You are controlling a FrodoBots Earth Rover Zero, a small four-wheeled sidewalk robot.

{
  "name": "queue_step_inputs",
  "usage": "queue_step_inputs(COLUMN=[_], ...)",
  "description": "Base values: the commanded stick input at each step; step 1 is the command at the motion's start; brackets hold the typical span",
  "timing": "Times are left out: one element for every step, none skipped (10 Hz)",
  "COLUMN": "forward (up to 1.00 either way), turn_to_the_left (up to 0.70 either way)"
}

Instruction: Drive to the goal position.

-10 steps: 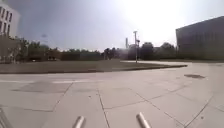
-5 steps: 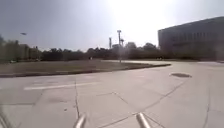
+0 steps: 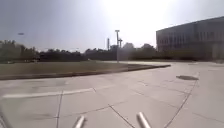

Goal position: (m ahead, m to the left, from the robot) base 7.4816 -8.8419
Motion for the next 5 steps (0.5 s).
queue_step_inputs(forward=[1.00,1.00,1.00,1.00,1.00], turn_to_the_left=[0.00,0.00,0.00,0.00,0.00])
